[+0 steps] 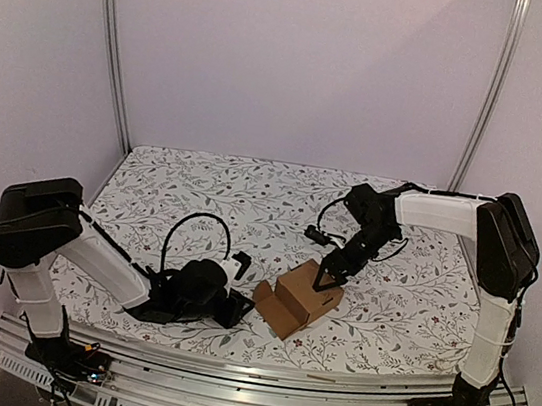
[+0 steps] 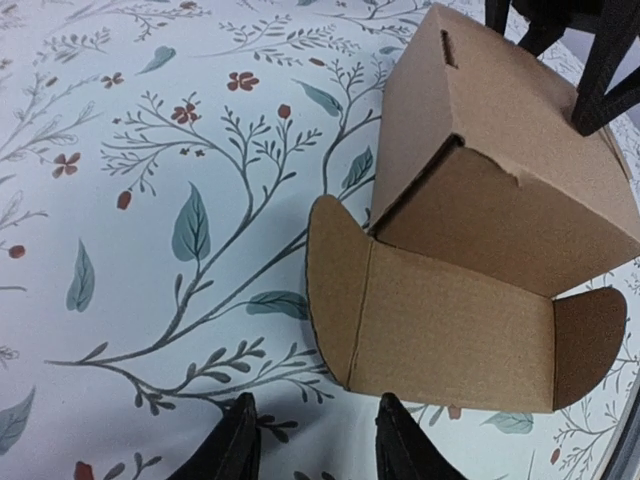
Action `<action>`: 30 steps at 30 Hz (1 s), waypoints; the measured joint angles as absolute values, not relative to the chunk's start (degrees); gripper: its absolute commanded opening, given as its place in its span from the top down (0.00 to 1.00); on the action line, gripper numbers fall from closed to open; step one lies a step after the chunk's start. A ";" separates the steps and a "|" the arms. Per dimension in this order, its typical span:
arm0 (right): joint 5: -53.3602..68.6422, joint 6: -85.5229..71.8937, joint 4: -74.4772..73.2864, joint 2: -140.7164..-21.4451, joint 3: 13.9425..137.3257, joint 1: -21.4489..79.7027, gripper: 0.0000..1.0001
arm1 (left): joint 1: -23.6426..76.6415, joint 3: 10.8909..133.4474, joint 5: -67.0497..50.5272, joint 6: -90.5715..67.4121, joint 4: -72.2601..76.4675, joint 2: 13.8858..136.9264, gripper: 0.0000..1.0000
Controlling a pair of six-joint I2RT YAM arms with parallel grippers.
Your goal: Fold the paper box
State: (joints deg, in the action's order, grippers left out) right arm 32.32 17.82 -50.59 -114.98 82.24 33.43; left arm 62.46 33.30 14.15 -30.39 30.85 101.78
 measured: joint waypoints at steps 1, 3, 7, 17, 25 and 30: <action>32.32 17.82 -50.59 -114.98 82.24 33.43 0.25 | 62.28 32.67 13.96 -31.07 32.82 102.59 0.65; 32.32 17.82 -50.61 -114.98 82.24 33.43 0.25 | 61.93 31.92 13.47 -32.34 36.42 103.61 0.69; 32.34 17.82 -50.61 -114.98 82.24 33.43 0.25 | 61.45 31.14 12.69 -34.13 42.09 105.80 0.78; 32.36 17.82 -50.63 -114.98 82.24 33.43 0.26 | 60.71 30.57 10.76 -34.61 49.50 108.55 0.96; 32.77 17.82 -50.68 -114.98 82.24 33.43 0.26 | 60.71 31.11 11.20 -33.12 48.95 108.55 0.99; 33.12 17.87 -51.09 -114.98 82.24 33.43 0.26 | 60.73 33.01 11.49 -31.03 46.37 108.55 1.00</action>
